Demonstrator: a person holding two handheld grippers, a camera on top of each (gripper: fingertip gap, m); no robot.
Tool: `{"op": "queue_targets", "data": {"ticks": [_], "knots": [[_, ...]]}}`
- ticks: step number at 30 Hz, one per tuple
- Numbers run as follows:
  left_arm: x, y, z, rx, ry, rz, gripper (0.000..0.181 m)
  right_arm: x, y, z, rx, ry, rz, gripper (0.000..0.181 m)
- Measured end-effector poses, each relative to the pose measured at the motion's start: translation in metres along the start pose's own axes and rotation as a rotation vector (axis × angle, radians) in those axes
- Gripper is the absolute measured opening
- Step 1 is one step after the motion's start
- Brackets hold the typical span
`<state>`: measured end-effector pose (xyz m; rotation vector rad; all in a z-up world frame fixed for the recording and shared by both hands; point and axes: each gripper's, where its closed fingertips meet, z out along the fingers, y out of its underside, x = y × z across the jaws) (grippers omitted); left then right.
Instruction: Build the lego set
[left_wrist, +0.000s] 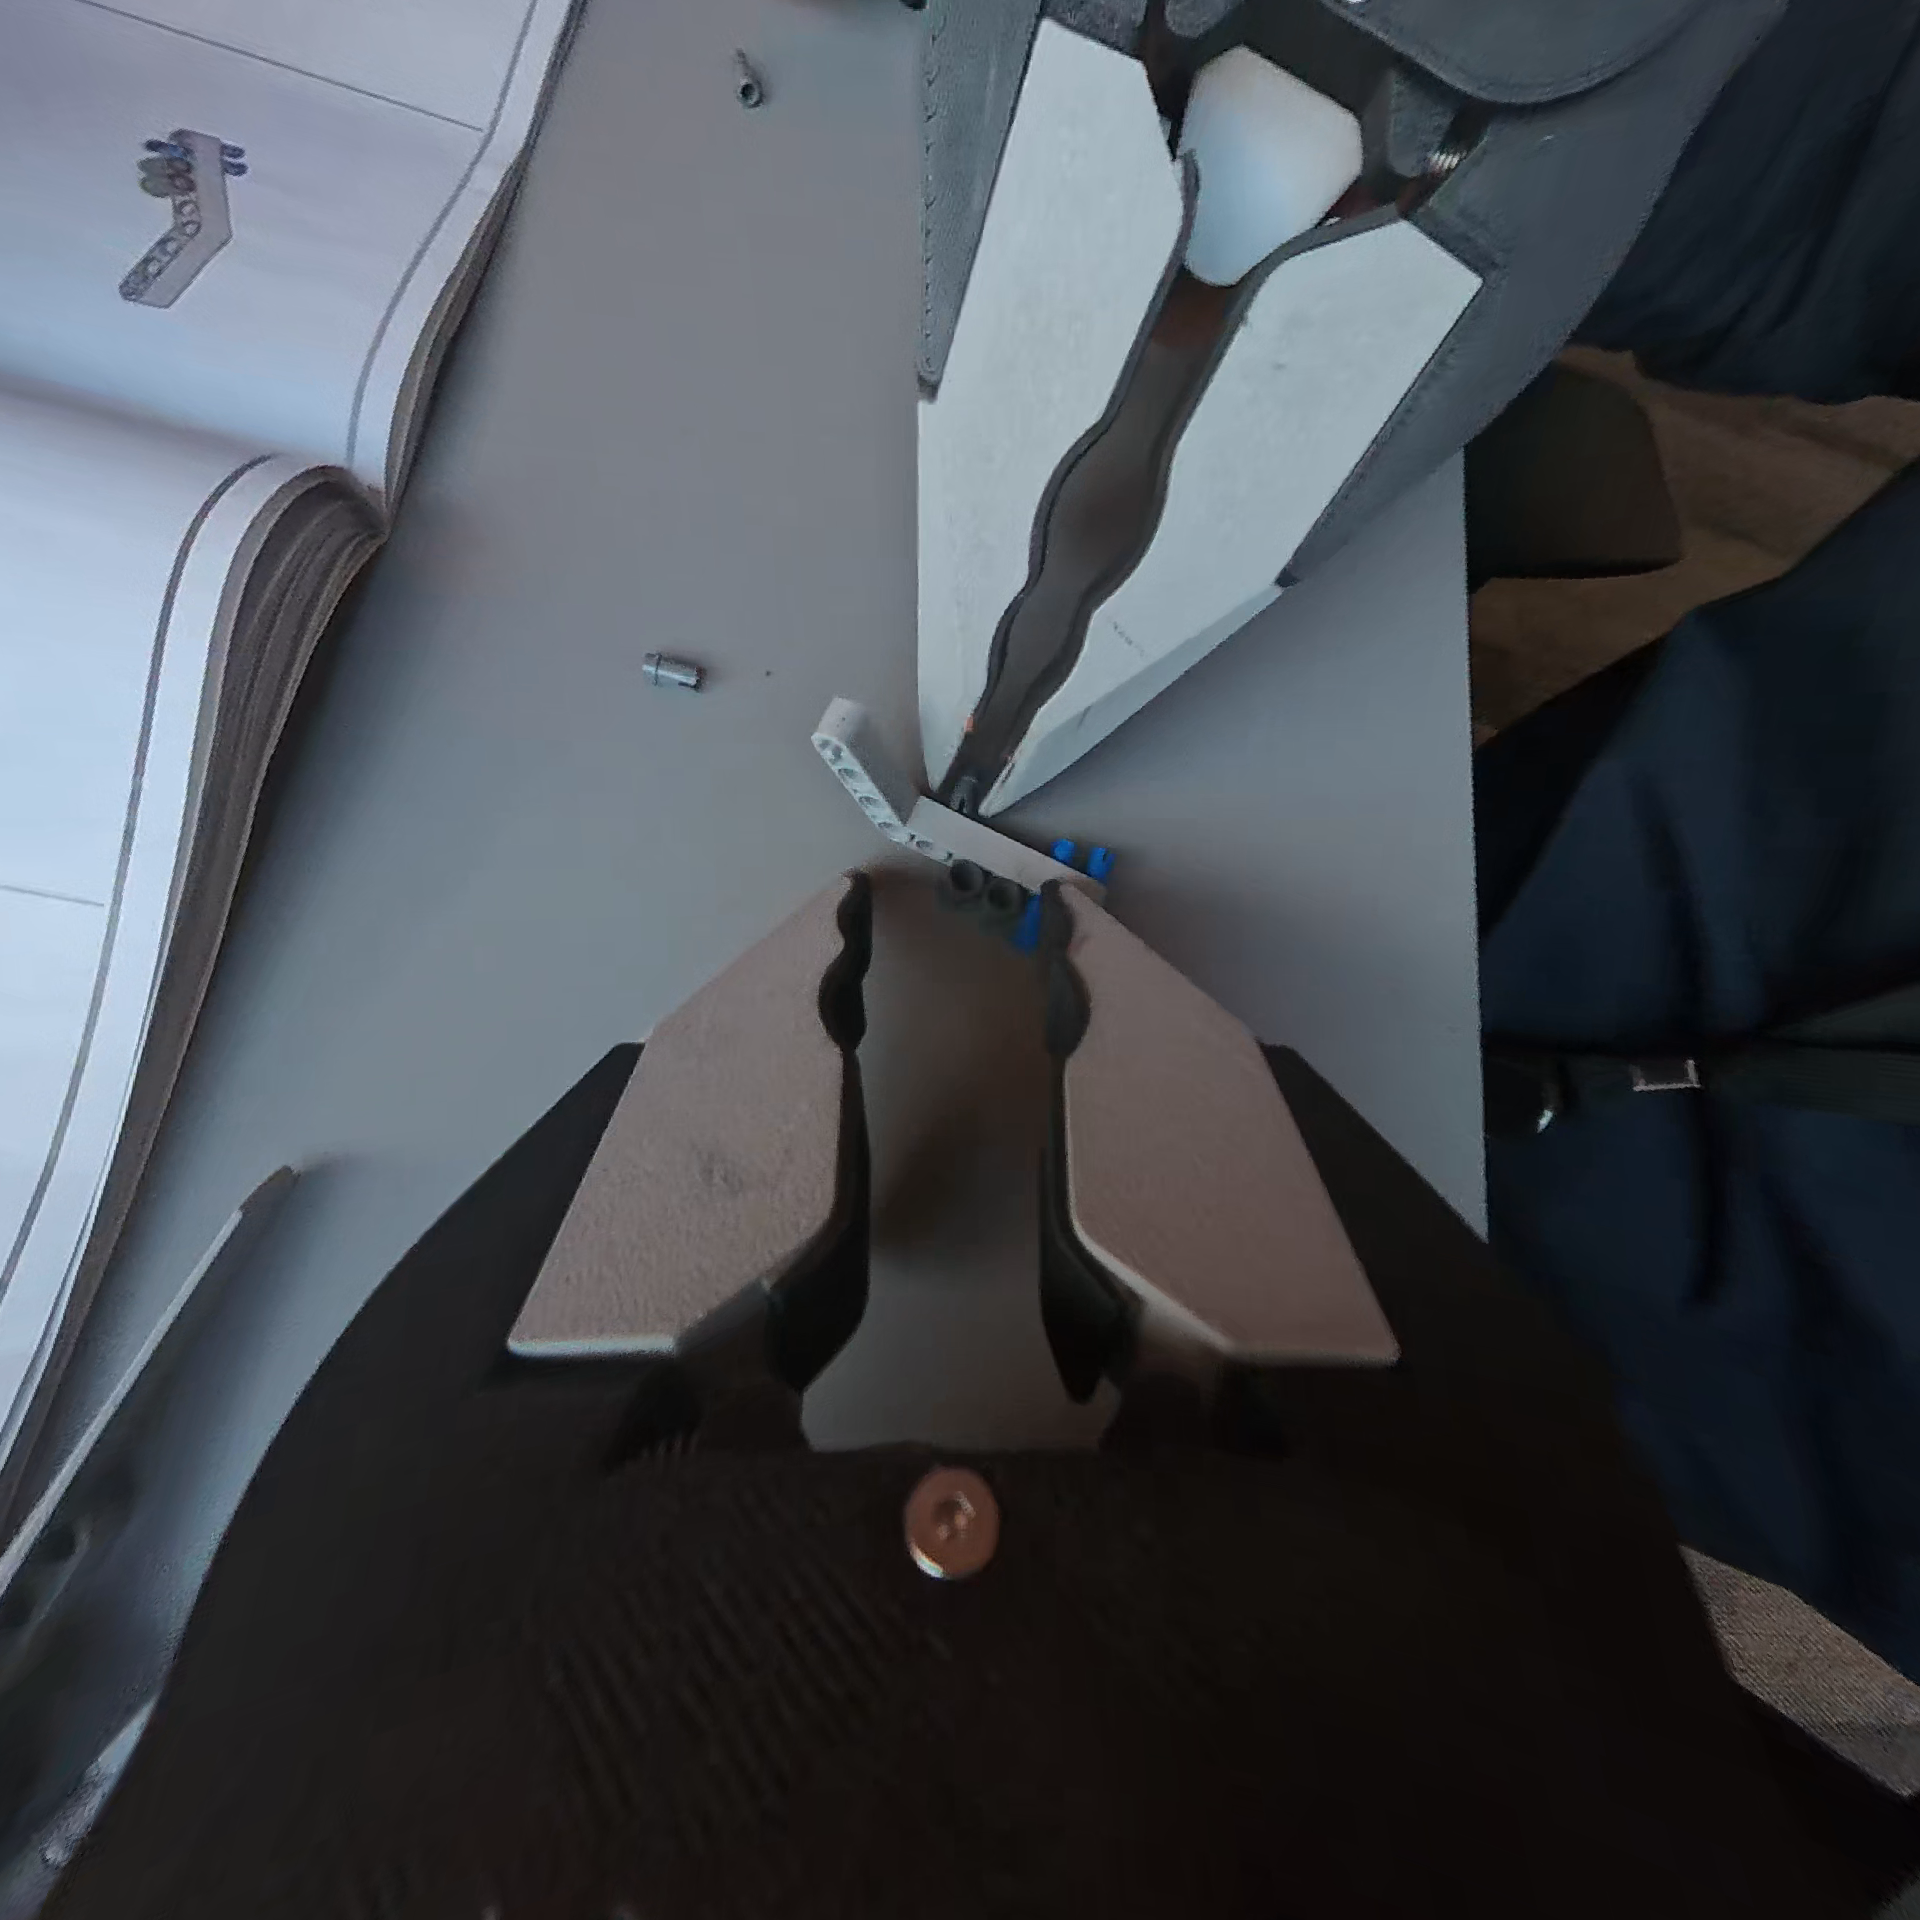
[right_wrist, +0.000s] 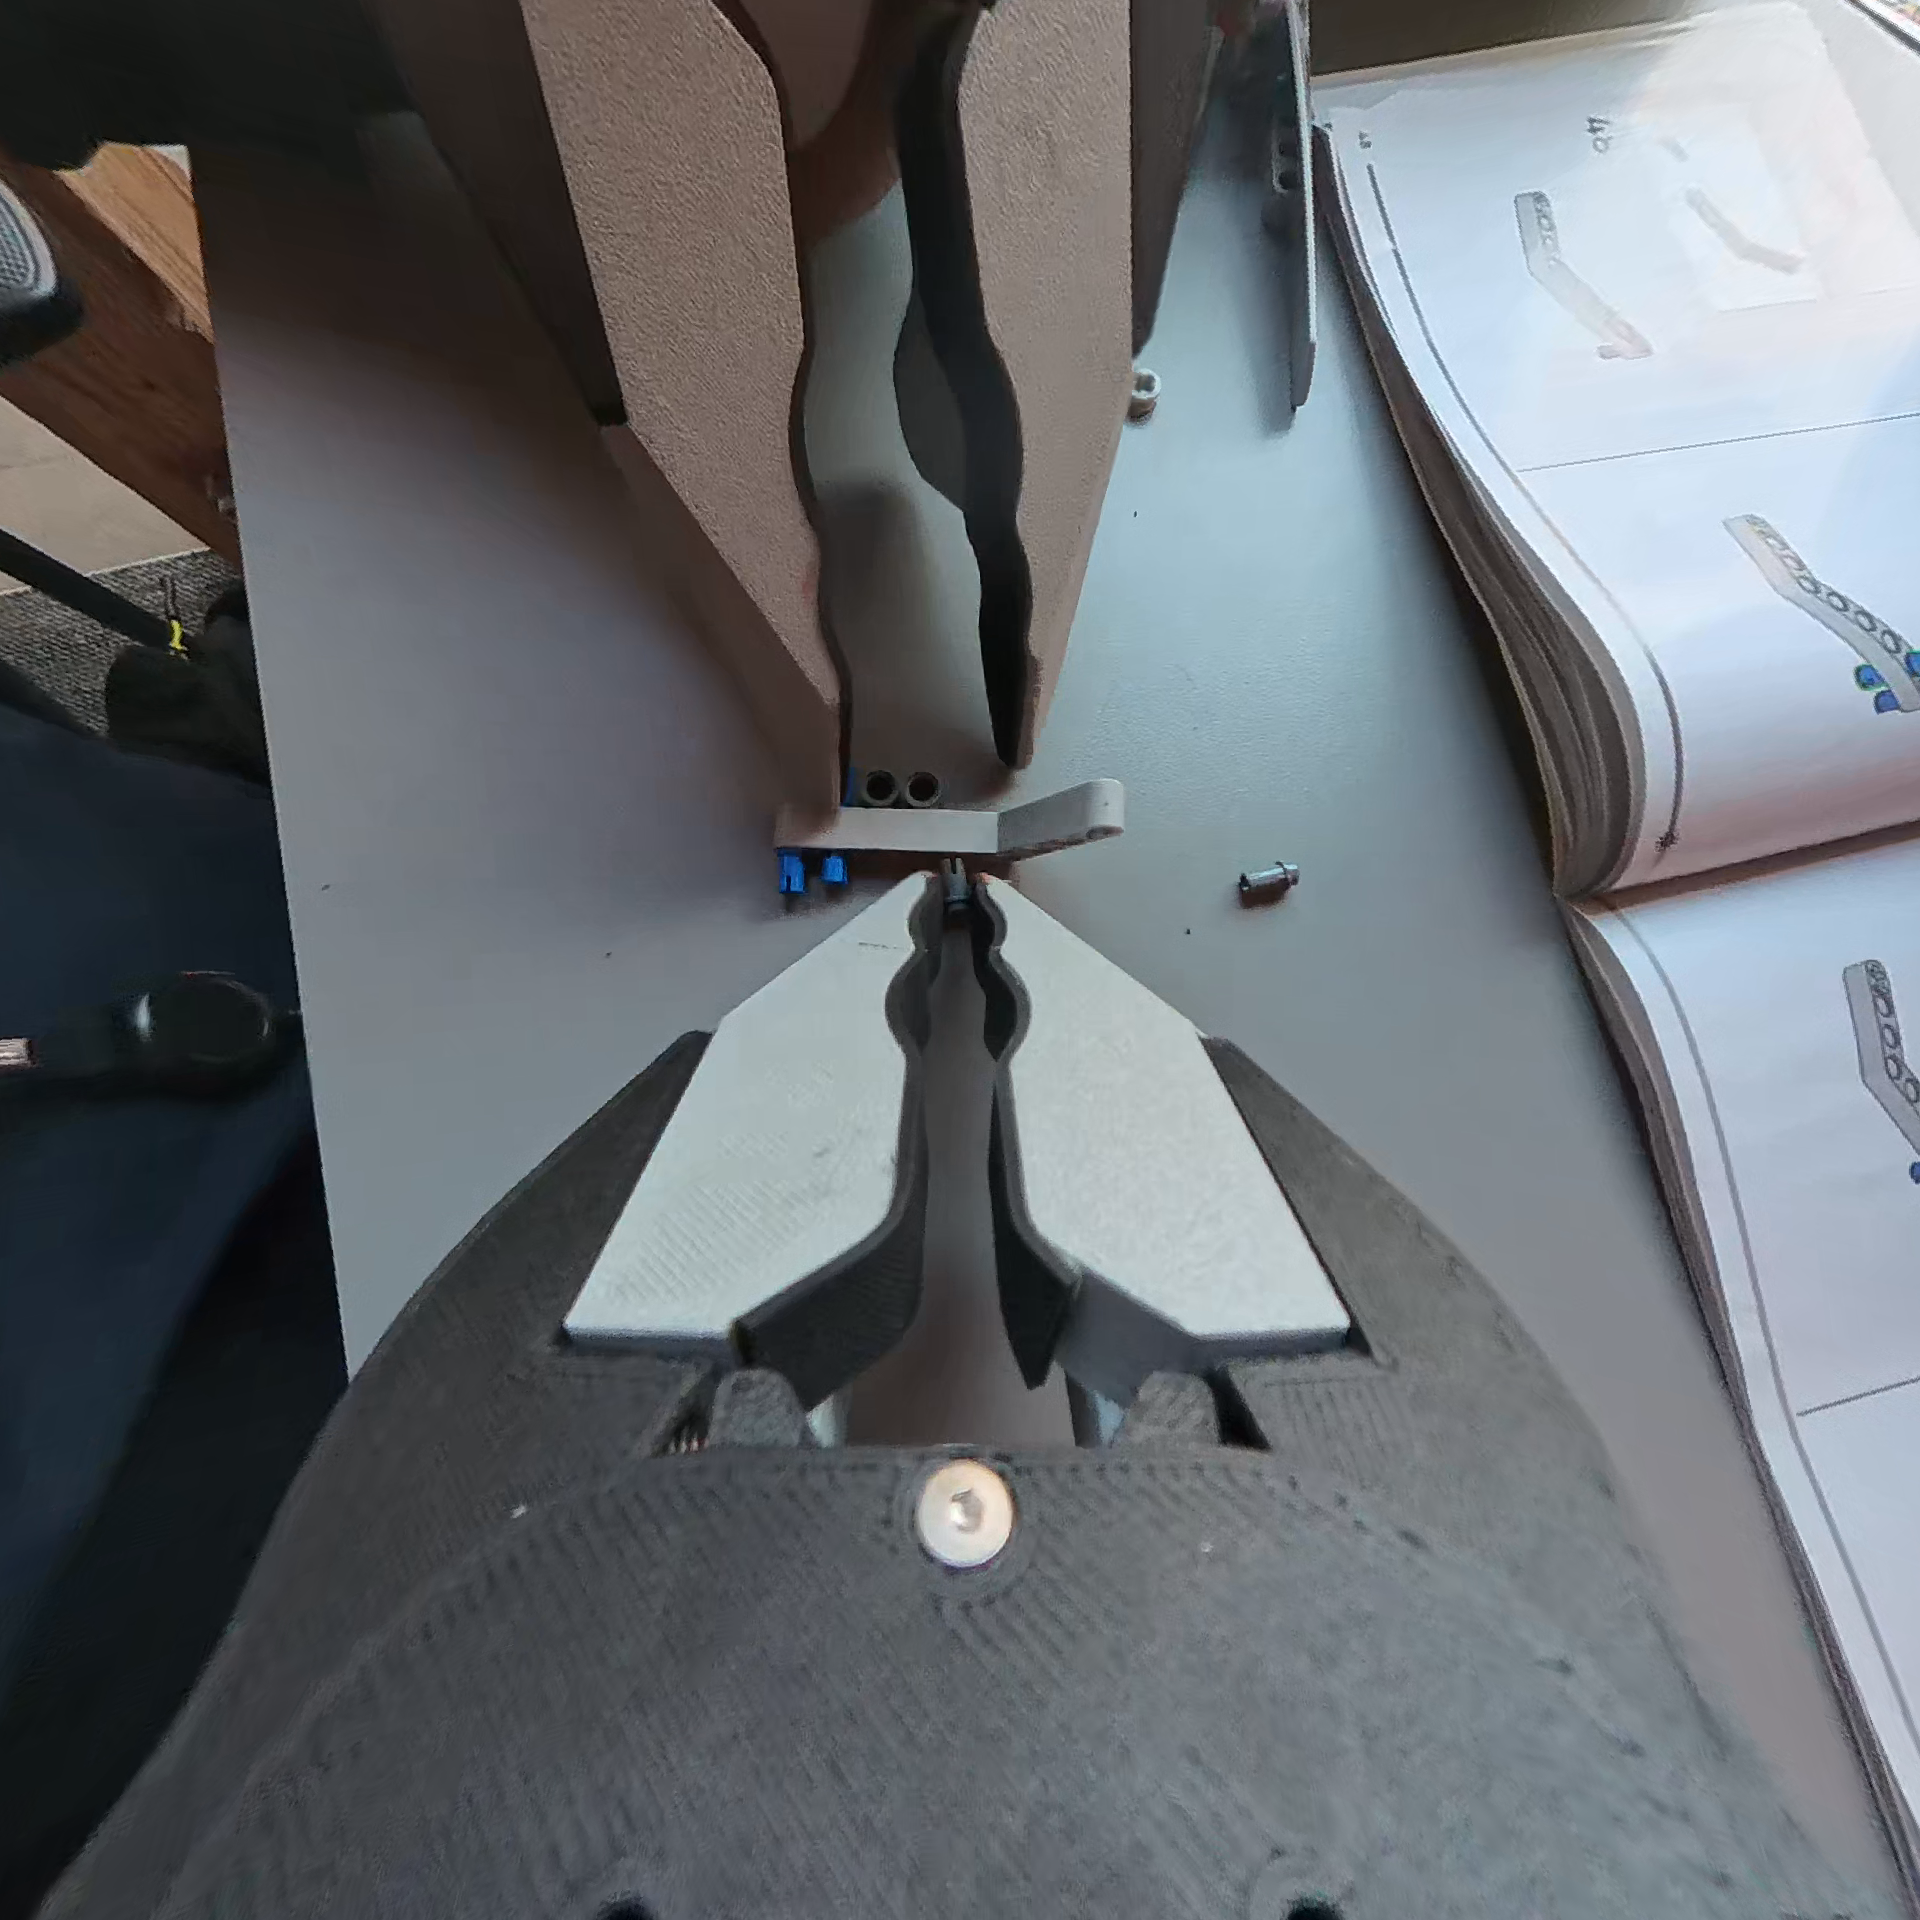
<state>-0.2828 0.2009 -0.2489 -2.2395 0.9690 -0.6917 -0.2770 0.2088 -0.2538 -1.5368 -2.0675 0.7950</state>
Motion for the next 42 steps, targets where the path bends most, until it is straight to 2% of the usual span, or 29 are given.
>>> {"op": "queue_targets", "data": {"ticks": [7,11,19,24,42], "knots": [[0.0048,-0.0005,0.0017,0.036,0.046,-0.01,0.022,0.0009,-0.0007,0.0006,0.002,-0.012,-0.027,0.002],[0.0053,-0.0008,0.002,0.039,0.05,-0.021,0.021,0.0013,-0.0007,0.0005,-0.005,-0.018,-0.036,0.01],[0.0065,-0.0024,0.0029,0.05,0.028,-0.016,0.015,0.002,0.0008,-0.0006,0.002,0.0,-0.044,0.002],[0.0072,-0.0029,0.0022,0.057,0.021,-0.003,0.008,0.002,-0.0007,0.0007,0.018,0.003,-0.028,0.002],[0.0066,-0.0032,0.0023,0.06,0.01,-0.004,0.002,-0.0043,-0.0014,0.0008,0.043,-0.039,-0.022,0.004]]}}
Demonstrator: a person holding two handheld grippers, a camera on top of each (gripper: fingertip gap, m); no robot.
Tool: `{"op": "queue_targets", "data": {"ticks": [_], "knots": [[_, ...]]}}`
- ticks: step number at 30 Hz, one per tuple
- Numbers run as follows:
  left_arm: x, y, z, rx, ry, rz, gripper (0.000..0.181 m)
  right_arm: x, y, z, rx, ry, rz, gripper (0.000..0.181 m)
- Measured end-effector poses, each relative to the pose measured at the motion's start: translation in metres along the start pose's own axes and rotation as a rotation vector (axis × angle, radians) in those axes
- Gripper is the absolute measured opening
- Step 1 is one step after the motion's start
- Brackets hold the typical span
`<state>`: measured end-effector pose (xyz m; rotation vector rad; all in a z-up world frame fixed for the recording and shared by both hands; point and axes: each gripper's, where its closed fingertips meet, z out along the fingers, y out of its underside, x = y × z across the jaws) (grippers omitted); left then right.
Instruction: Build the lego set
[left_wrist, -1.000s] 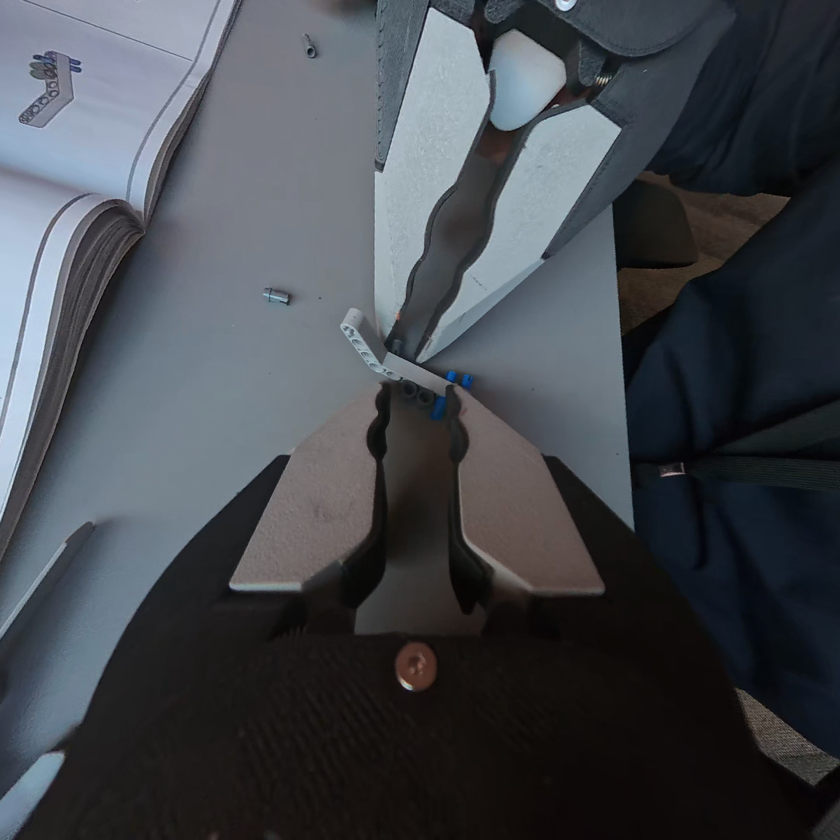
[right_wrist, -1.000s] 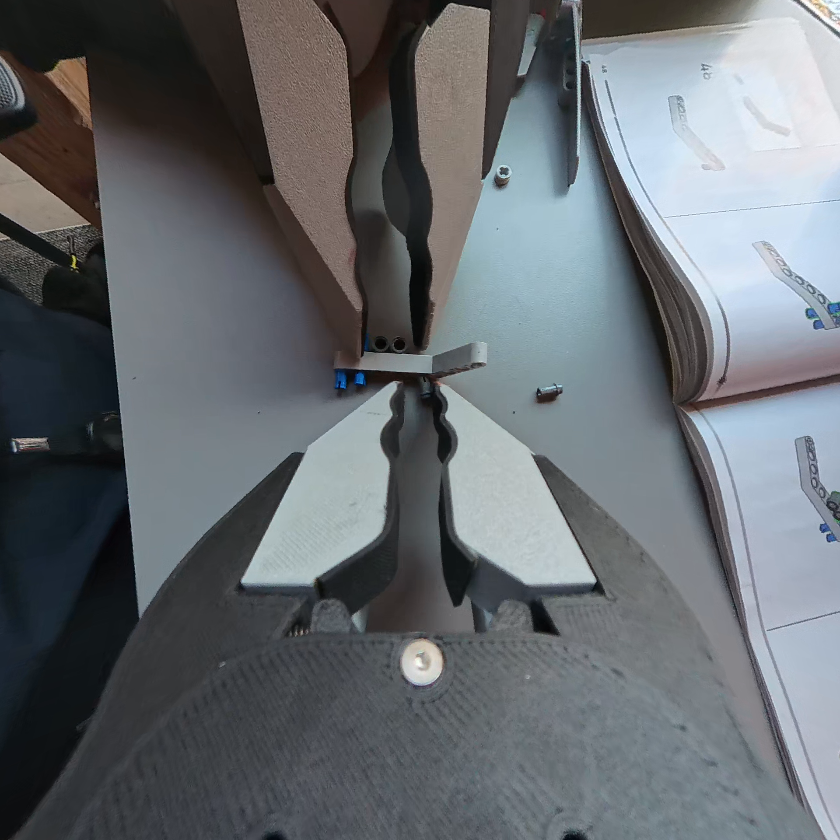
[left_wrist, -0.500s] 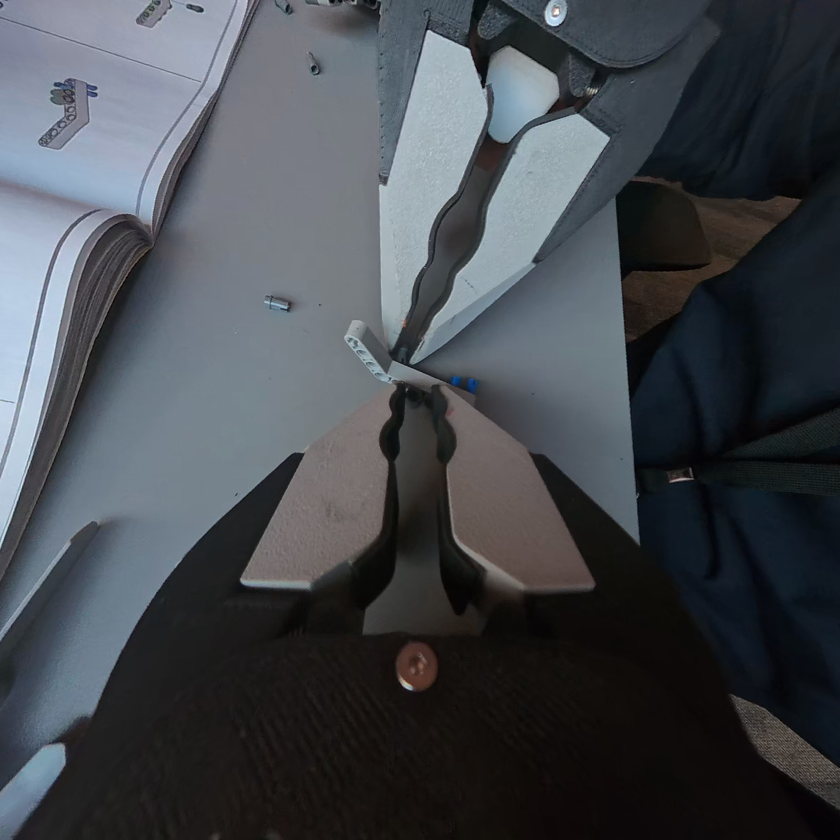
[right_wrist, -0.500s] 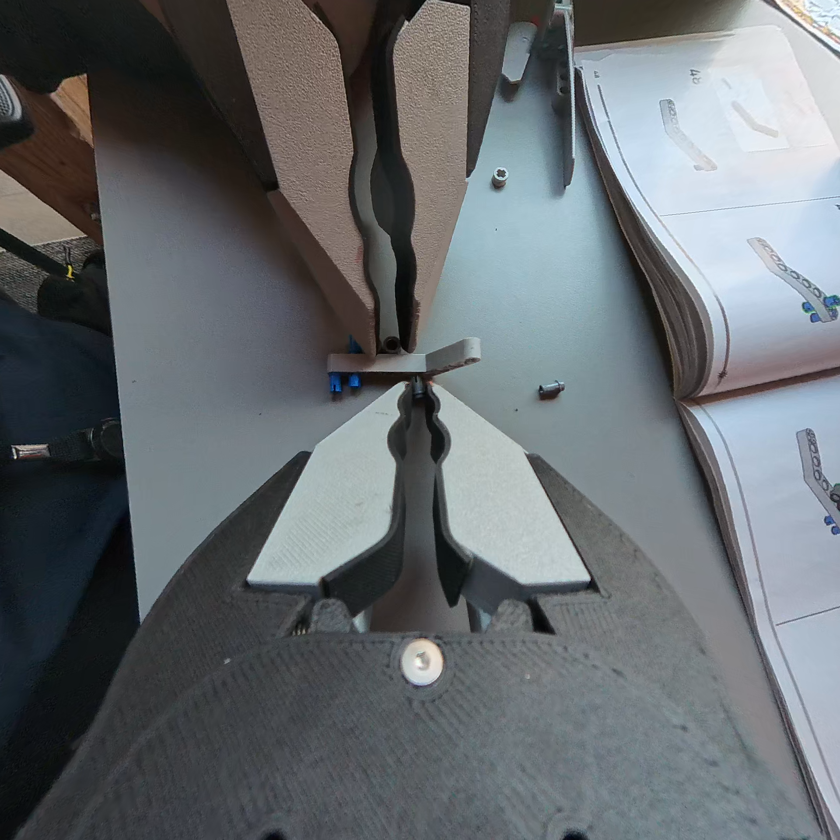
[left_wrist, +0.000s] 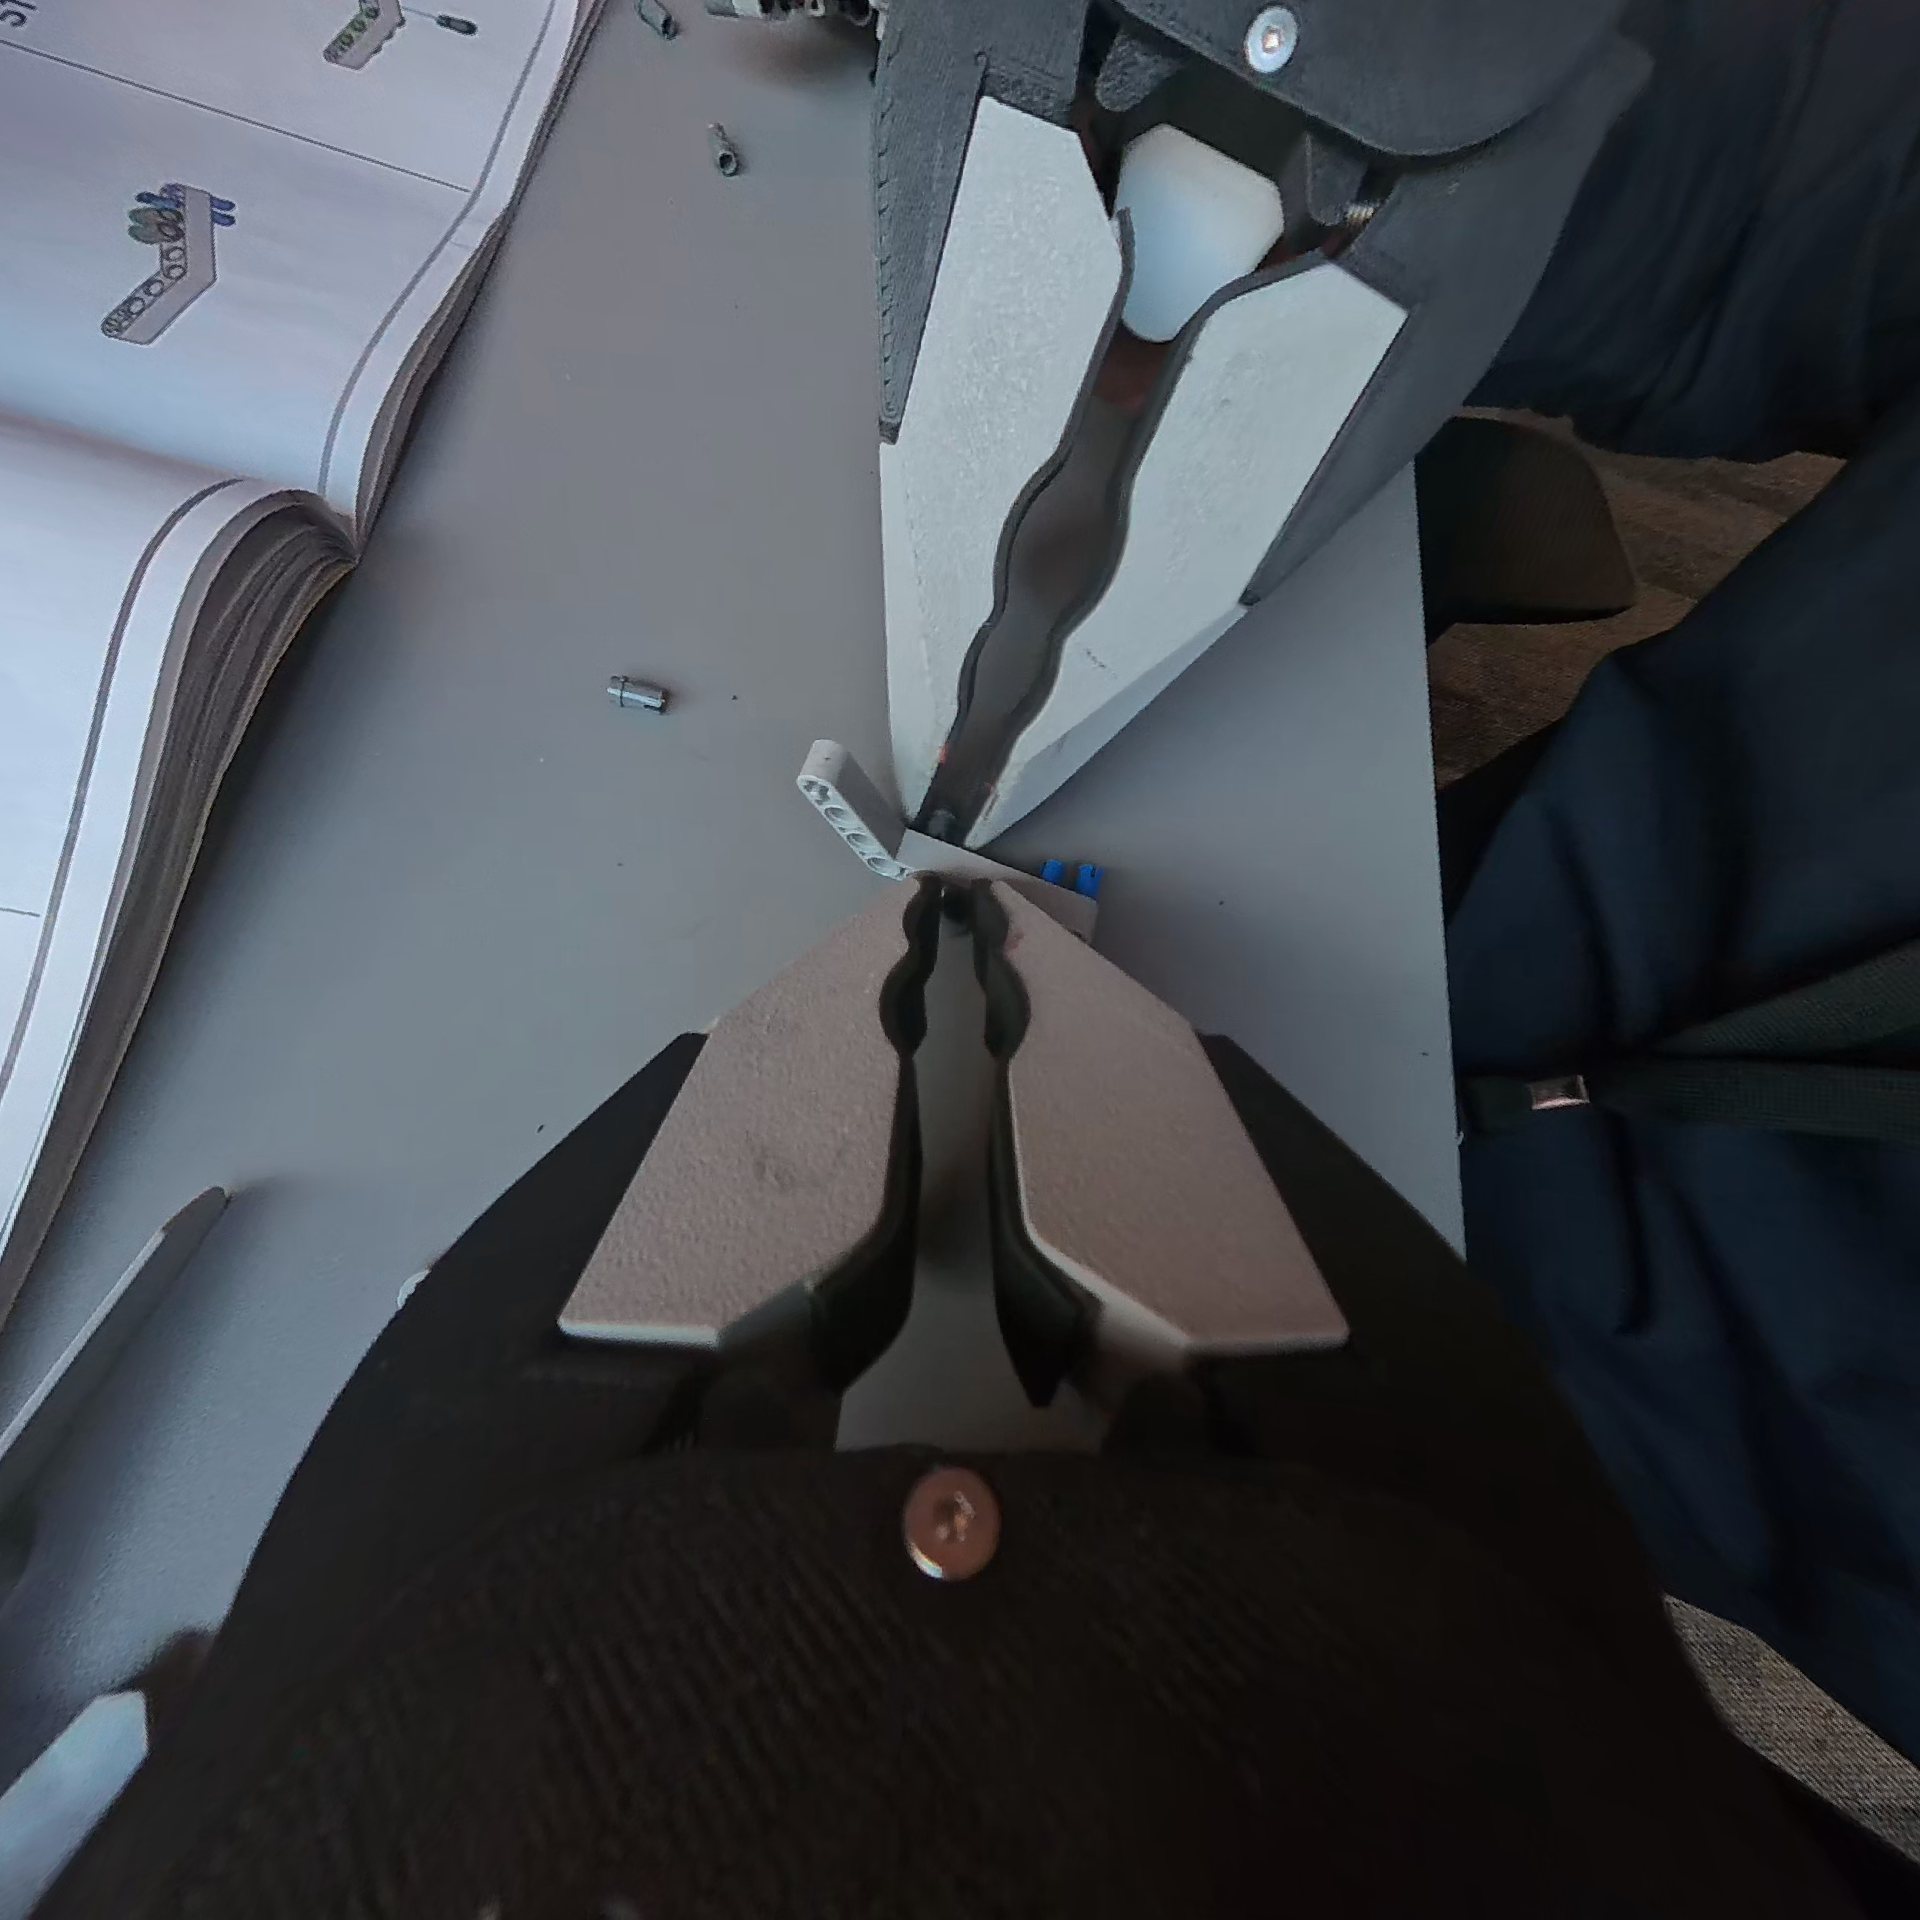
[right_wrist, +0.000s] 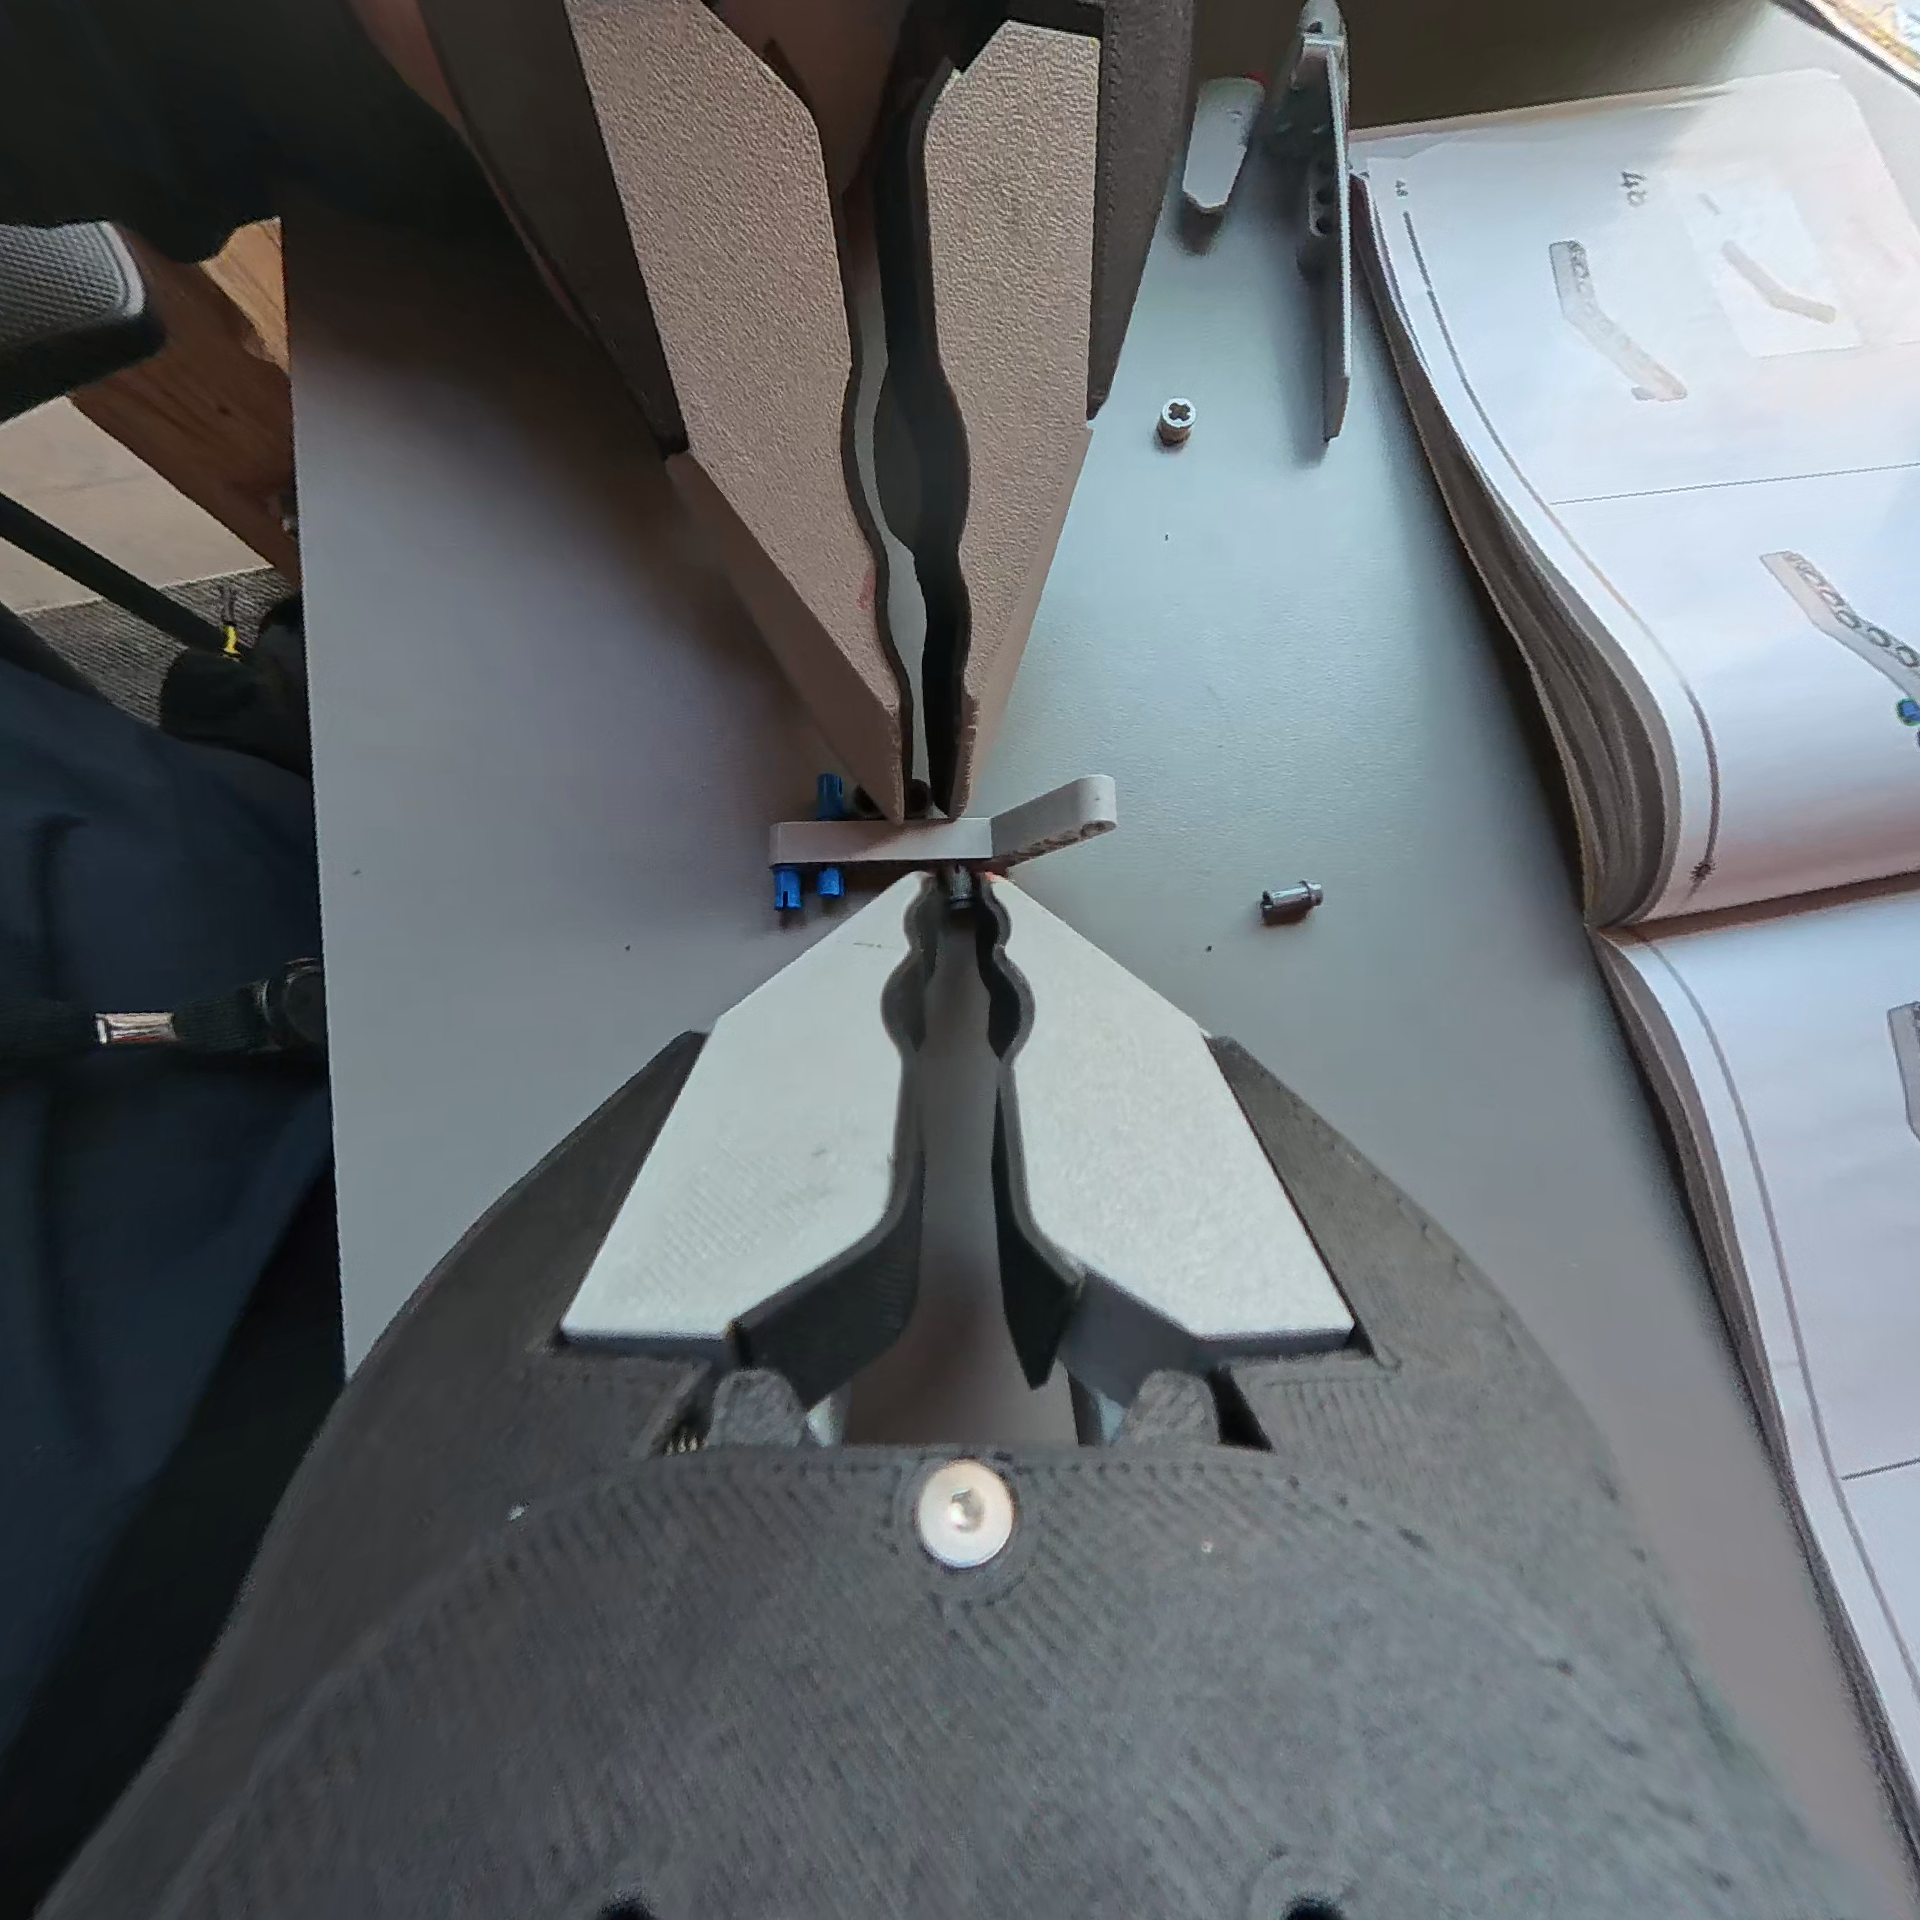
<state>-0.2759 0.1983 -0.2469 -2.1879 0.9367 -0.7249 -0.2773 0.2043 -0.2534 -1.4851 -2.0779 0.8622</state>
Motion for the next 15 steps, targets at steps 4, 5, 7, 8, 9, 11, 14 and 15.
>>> {"op": "queue_targets", "data": {"ticks": [4,5,7,8,9,11,14,15], "knots": [[0.0,-0.0001,0.0,0.0,-0.001,0.001,0.002,0.0004,0.0014,-0.0011,-0.003,0.009,-0.015,0.002],[0.0,-0.0001,0.0,0.001,-0.002,0.0,0.002,0.0006,0.0019,-0.0016,-0.007,0.016,-0.024,0.002],[-0.0001,-0.0001,-0.0001,0.001,-0.003,-0.002,0.002,0.0026,0.0027,-0.0034,-0.009,0.039,-0.044,0.003],[-0.0001,-0.0001,0.0,0.001,-0.004,-0.002,0.002,0.0021,0.0026,-0.004,-0.005,0.036,-0.046,0.004],[-0.0001,0.0,0.0,0.001,-0.005,-0.001,0.002,0.0004,0.0029,-0.0037,-0.003,0.023,-0.04,0.005],[-0.0001,-0.0001,0.0,0.001,-0.005,-0.001,0.002,-0.0012,0.0034,-0.003,-0.003,0.013,-0.037,0.006],[0.0,0.0,0.0,0.001,-0.004,-0.002,0.002,-0.001,0.003,-0.0038,-0.004,0.027,-0.058,0.008],[-0.0001,0.0,0.0,0.001,-0.004,-0.002,0.002,-0.0014,0.0025,-0.0041,0.001,0.024,-0.059,0.008]]}}
